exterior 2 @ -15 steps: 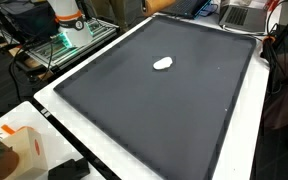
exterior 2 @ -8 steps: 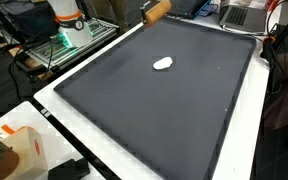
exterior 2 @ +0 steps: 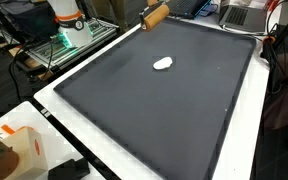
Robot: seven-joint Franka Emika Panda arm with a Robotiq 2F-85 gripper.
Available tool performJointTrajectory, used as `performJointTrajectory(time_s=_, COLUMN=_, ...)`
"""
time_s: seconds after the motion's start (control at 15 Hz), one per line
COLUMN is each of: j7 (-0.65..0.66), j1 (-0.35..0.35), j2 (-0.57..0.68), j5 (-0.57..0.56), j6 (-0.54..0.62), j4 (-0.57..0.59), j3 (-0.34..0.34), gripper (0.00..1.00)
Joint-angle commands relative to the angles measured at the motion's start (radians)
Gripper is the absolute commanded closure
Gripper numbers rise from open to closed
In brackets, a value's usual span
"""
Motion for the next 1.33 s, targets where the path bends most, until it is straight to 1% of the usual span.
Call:
performJointTrajectory(time_s=0.0, j7=0.027, j1=-0.01, j2=-0.028, j5=0.02, j6=0.081, j4=-0.05, j3=0.002, gripper=0.77)
performJointTrajectory(time_s=0.13, j7=0.026, j1=-0.011, j2=-0.047, j5=0.029, j6=0.141, j4=-0.084, j3=-0.007, gripper=0.77)
performJointTrajectory(time_s=0.53, j7=-0.044, j1=0.005, j2=-0.104, j5=0.077, j6=0.271, j4=-0.194, j3=-0.049, gripper=0.77)
performJointTrajectory(time_s=0.87, j7=-0.14, j1=0.038, j2=-0.166, j5=0.121, j6=0.401, j4=-0.301, j3=-0.106, gripper=0.77)
performJointTrajectory(time_s=1.13, j7=-0.191, j1=0.061, j2=-0.2, j5=0.134, j6=0.429, j4=-0.357, j3=-0.139, gripper=0.77)
performJointTrajectory(time_s=1.27, j7=-0.207, j1=0.063, j2=-0.208, j5=0.125, j6=0.415, j4=-0.367, j3=-0.145, gripper=0.77)
